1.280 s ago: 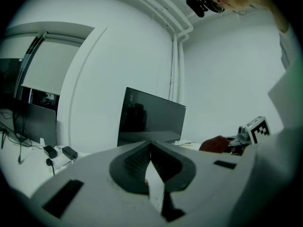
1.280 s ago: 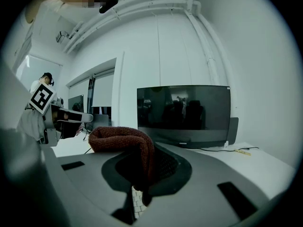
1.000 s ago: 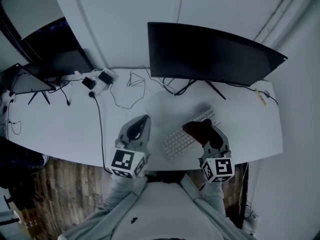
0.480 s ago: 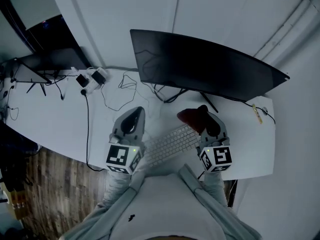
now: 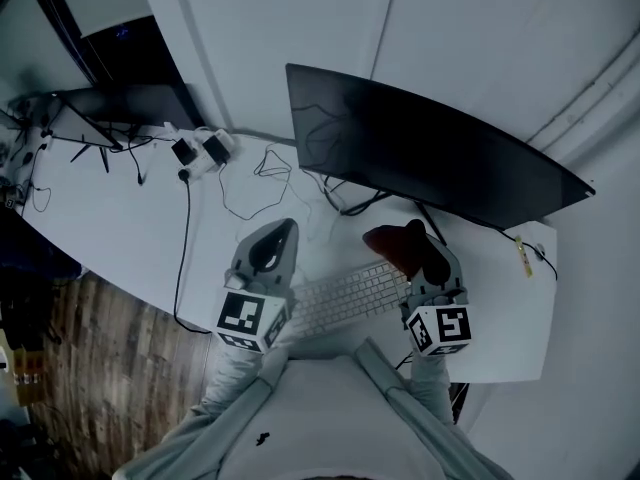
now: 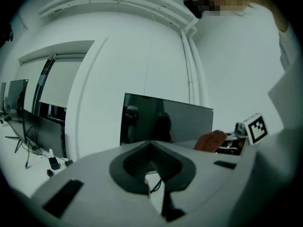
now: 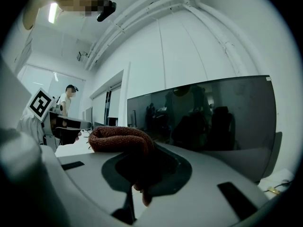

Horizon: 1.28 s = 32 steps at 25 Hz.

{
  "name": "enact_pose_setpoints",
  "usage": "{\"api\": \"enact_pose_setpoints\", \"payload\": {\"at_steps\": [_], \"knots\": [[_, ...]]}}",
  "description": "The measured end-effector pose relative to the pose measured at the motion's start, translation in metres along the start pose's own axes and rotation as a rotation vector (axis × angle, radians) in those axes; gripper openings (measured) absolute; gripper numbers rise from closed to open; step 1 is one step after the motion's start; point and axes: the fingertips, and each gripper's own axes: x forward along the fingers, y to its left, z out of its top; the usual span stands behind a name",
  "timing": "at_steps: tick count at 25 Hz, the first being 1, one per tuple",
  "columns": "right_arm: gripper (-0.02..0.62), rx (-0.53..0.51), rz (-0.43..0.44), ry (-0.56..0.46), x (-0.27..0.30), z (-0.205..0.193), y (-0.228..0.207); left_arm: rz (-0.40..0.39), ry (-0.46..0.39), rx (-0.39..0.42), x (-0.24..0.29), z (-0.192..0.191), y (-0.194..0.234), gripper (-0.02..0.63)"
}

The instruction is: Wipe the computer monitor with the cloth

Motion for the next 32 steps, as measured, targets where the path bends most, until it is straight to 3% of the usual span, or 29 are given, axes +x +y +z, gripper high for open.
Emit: {"api": "enact_pose_setpoints", "payload": {"at_steps": [17, 26, 32], "knots": [[0.037, -0.075, 0.100, -0.067, 0.063, 0.037, 0.032, 0.057, -0.002, 0.013, -0.019, 0.002, 0.036, 0.021], [0.037, -0.112, 0.224, -0.135, 0.119, 0.073, 0.093, 0.115, 0.007, 0.005, -0.045, -0.004, 0.065, 0.021], [0.036, -0.138, 0.252, -0.195, 0.159, 0.108, 0.133, 0.138, 0.026, -0.009, -0.061, -0.015, 0.082, 0.021]]}}
